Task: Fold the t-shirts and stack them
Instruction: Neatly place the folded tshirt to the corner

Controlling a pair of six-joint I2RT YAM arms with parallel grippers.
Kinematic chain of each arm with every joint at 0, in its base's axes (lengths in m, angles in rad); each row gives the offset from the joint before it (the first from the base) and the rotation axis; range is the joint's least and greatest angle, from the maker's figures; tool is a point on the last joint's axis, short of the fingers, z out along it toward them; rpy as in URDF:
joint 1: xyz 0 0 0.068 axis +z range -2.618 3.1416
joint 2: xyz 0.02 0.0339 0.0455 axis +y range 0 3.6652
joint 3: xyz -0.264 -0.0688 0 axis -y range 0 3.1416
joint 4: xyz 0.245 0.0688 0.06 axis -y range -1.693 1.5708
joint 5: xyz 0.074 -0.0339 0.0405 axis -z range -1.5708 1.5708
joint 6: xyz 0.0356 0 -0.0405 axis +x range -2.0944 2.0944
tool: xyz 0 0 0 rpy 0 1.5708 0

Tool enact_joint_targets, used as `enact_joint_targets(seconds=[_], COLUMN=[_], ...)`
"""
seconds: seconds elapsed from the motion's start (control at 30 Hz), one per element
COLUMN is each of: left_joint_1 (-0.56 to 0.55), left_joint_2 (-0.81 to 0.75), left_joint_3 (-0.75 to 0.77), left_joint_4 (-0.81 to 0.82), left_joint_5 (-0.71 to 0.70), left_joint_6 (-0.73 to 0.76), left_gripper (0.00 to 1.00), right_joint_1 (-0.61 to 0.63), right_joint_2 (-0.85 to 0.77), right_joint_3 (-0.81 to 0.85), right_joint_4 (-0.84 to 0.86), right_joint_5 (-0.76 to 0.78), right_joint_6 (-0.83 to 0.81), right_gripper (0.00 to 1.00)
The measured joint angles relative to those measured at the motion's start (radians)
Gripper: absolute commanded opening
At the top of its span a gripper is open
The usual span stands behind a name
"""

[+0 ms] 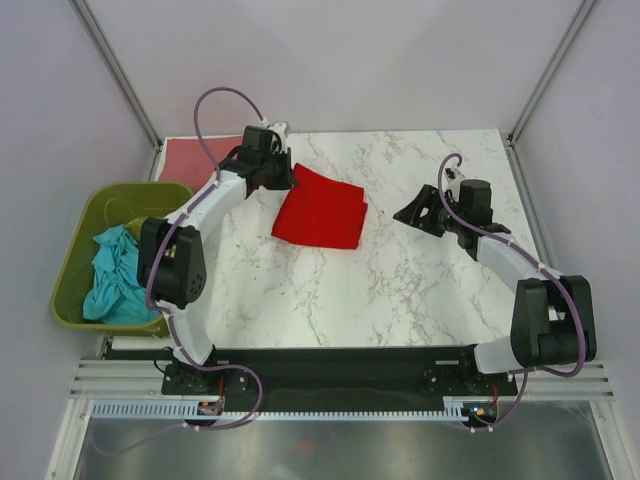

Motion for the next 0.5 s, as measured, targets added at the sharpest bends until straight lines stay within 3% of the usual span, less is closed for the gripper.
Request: enact_joint_targets(seconds=[0.5], left_joint_1=[0.102], left_joint_2=[0.026], left_joint_3=[0.266], left_joint_4=[-0.089], left_joint_5=[-0.304], left_joint_6=[0.288], left_gripper=[0.02], right_joint_1=[0.000], right_joint_2=[-0.020], right_joint_3=[-0.039], right_joint_4=[0.010], right_joint_5=[-0.001], right_joint_6=[0.001], right_gripper=[0.77])
